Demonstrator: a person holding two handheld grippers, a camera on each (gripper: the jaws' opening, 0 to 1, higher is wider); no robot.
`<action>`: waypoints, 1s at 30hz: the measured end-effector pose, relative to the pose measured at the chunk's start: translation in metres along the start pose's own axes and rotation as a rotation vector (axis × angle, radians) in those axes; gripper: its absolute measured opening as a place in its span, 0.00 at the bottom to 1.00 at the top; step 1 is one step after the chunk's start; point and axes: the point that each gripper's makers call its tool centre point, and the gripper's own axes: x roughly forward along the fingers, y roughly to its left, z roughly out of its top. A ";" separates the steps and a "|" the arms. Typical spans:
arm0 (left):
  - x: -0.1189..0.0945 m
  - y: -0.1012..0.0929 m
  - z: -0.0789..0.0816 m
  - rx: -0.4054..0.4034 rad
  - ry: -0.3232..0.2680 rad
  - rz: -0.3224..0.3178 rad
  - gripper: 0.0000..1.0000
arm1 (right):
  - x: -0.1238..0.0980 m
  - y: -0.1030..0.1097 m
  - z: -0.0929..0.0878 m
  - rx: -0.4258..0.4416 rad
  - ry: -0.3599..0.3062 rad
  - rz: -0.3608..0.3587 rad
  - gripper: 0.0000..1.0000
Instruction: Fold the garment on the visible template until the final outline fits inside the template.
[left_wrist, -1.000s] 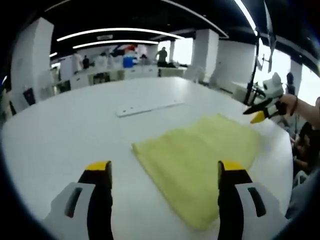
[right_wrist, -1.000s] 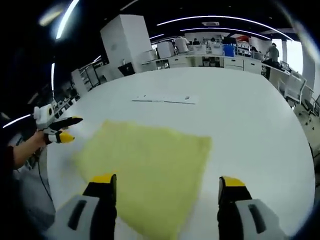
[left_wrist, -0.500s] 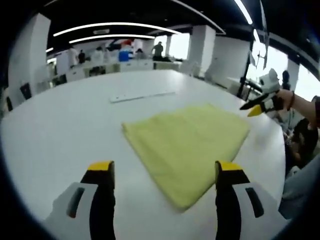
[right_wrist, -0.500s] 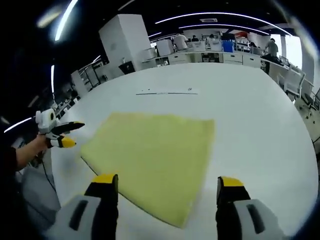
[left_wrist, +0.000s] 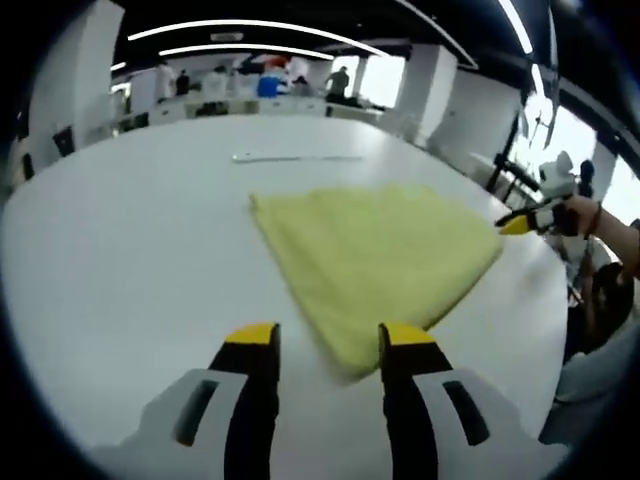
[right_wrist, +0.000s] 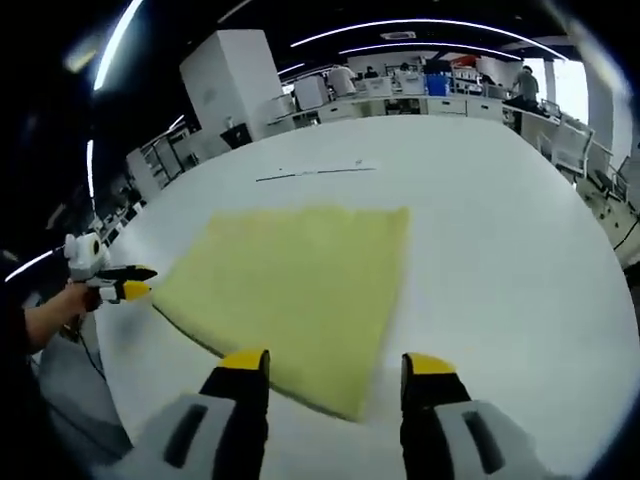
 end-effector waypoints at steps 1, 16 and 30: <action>0.000 0.000 -0.001 -0.005 0.002 0.000 0.32 | 0.001 0.000 -0.002 0.007 0.000 0.003 0.42; 0.004 -0.005 -0.020 -0.032 0.054 0.004 0.02 | -0.005 -0.003 -0.017 0.050 -0.011 -0.009 0.08; -0.003 -0.005 -0.024 -0.045 0.072 0.029 0.00 | -0.004 -0.005 -0.024 0.054 -0.011 -0.010 0.00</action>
